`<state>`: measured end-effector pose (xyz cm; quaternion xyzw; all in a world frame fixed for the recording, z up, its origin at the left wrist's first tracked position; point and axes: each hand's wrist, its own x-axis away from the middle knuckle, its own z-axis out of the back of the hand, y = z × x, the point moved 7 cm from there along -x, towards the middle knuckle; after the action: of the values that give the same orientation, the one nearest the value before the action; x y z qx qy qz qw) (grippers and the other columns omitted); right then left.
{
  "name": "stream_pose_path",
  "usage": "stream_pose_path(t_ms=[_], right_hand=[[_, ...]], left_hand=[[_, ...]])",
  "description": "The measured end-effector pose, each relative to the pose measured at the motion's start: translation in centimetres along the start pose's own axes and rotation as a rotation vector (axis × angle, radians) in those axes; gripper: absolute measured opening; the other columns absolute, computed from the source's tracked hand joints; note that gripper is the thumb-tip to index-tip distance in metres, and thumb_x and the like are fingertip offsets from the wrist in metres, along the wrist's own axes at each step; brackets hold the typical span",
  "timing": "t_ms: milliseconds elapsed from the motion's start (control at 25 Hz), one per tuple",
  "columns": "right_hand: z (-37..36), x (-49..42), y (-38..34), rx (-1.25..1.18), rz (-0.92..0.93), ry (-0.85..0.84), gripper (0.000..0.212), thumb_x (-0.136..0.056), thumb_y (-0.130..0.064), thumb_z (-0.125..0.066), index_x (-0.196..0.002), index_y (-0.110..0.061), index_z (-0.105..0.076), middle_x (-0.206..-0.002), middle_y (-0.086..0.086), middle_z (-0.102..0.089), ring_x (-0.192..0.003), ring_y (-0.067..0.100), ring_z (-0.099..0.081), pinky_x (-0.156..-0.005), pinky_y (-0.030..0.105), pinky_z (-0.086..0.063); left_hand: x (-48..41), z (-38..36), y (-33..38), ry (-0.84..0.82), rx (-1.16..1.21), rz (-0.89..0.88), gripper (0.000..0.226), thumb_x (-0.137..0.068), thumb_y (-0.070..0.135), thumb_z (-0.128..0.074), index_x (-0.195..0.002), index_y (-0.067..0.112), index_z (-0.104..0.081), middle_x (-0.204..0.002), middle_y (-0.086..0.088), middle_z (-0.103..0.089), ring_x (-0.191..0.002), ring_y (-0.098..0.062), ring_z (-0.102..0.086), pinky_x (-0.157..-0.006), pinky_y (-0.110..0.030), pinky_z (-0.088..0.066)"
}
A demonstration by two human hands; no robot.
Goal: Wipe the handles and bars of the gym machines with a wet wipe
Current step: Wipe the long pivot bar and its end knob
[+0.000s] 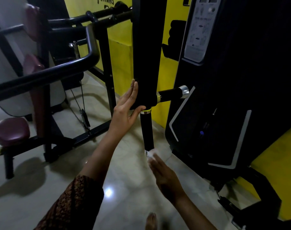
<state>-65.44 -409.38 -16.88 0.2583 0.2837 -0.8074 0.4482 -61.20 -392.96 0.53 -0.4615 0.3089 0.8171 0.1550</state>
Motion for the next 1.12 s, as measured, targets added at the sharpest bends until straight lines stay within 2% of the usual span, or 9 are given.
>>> stream_pose_path(t_ms=[120, 240, 360, 440, 640, 760, 880, 1040, 1120], right_hand=[[3.8, -5.1, 0.0, -0.017, -0.106, 0.225, 0.035, -0.094, -0.007, -0.046, -0.127, 0.006, -0.050, -0.131, 0.019, -0.051, -0.129, 0.027, -0.041, -0.111, 0.027, -0.030], [5.0, -11.6, -0.4, -0.155, -0.233, 0.296, 0.043, -0.100, -0.021, -0.036, -0.130, 0.009, -0.045, -0.137, 0.024, -0.044, -0.132, 0.025, -0.035, -0.112, 0.019, -0.023], [3.9, -12.2, -0.4, -0.190, -0.279, 0.393, 0.039, -0.095, -0.012, -0.047, -0.127, 0.010, -0.047, -0.134, 0.023, -0.047, -0.128, 0.022, -0.041, -0.109, 0.013, -0.026], [3.3, -10.6, 0.0, -0.183, -0.280, 0.391, 0.037, -0.090, -0.005, -0.053, -0.125, 0.008, -0.051, -0.132, 0.018, -0.050, -0.123, 0.017, -0.046, -0.105, 0.010, -0.029], [2.1, -7.1, 0.6, -0.085, -0.292, 0.289, 0.035, -0.088, -0.011, -0.050, -0.116, 0.007, -0.061, -0.119, 0.020, -0.062, -0.106, 0.022, -0.062, -0.097, 0.011, -0.039], [0.9, -5.2, 0.6, -0.038, -0.317, 0.159, 0.035, -0.079, 0.002, -0.060, -0.113, 0.004, -0.063, -0.107, 0.017, -0.069, -0.090, 0.023, -0.068, -0.080, 0.017, -0.048], [1.7, -3.8, 1.2, -0.095, -0.375, 0.041, 0.024, -0.076, 0.006, -0.064, -0.096, -0.006, -0.072, -0.086, 0.009, -0.073, -0.072, 0.023, -0.070, -0.065, 0.025, -0.052], [6.9, -4.1, 2.1, -0.168, -0.630, 0.154, 0.022, -0.081, 0.003, -0.063, -0.099, -0.006, -0.072, -0.089, 0.013, -0.073, -0.079, 0.023, -0.069, -0.069, 0.022, -0.050], [10.4, -5.1, 1.5, -0.145, -0.683, 0.229, 0.024, -0.083, -0.001, -0.064, -0.105, -0.005, -0.070, -0.097, 0.013, -0.072, -0.085, 0.019, -0.068, -0.072, 0.017, -0.049]], left_hand=[[0.1, 0.1, -0.2, 0.002, -0.006, 0.011, 0.072, -0.089, 0.029, -0.054, -0.144, 0.037, -0.009, -0.146, -0.008, -0.025, -0.135, 0.008, -0.018, -0.110, -0.013, -0.022], [0.1, 0.1, -0.2, 0.005, -0.011, 0.012, 0.072, -0.089, 0.031, -0.054, -0.145, 0.038, -0.008, -0.147, -0.007, -0.025, -0.136, 0.007, -0.019, -0.110, -0.014, -0.023], [0.1, 0.2, -0.1, 0.001, -0.005, 0.000, 0.070, -0.090, 0.033, -0.053, -0.145, 0.038, -0.009, -0.146, -0.007, -0.025, -0.136, 0.004, -0.020, -0.110, -0.014, -0.023], [0.1, 0.2, -0.1, 0.003, -0.012, -0.002, 0.071, -0.090, 0.031, -0.054, -0.145, 0.038, -0.009, -0.146, -0.008, -0.025, -0.136, 0.002, -0.020, -0.110, -0.014, -0.023], [0.1, 0.0, -0.2, 0.000, -0.007, 0.006, 0.072, -0.090, 0.028, -0.054, -0.144, 0.037, -0.008, -0.147, -0.008, -0.022, -0.138, 0.004, -0.017, -0.111, -0.015, -0.020], [0.1, -0.2, 0.2, -0.025, 0.024, 0.043, 0.075, -0.090, 0.029, -0.055, -0.144, 0.039, -0.005, -0.149, -0.006, -0.020, -0.138, -0.004, -0.020, -0.112, -0.016, -0.020], [-0.1, 0.0, 0.7, -0.068, 0.039, 0.098, 0.077, -0.088, 0.022, -0.057, -0.146, 0.032, -0.008, -0.149, -0.004, -0.020, -0.136, -0.009, -0.022, -0.110, -0.012, -0.020], [1.1, 0.8, 1.8, -0.096, 0.004, 0.229, 0.062, -0.089, 0.008, -0.057, -0.143, 0.008, -0.027, -0.148, -0.010, -0.032, -0.138, -0.027, -0.027, -0.110, -0.026, -0.020], [2.7, 1.6, 3.1, -0.065, -0.093, 0.167, 0.050, -0.085, 0.006, -0.055, -0.134, 0.003, -0.044, -0.140, -0.017, -0.043, -0.132, -0.034, -0.034, -0.107, -0.033, -0.025]])
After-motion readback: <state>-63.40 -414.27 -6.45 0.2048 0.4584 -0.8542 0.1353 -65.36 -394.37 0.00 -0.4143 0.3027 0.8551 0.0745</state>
